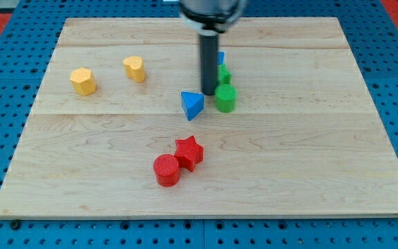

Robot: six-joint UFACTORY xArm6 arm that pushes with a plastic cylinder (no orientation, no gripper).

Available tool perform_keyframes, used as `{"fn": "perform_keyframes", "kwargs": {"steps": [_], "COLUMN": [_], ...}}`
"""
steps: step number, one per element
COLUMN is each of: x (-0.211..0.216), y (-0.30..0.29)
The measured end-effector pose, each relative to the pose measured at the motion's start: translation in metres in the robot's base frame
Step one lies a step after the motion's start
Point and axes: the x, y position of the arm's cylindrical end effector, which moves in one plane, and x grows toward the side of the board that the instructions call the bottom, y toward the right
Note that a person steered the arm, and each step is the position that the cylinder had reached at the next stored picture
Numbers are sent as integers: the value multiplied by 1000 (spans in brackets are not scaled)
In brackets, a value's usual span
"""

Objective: Slide the green circle to the right center

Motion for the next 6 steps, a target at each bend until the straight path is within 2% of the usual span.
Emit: {"fn": "perform_keyframes", "kwargs": {"steps": [1,2,3,4,5,6], "x": [18,21,59,47,17,17], "y": [40,4,18,55,118,100]}}
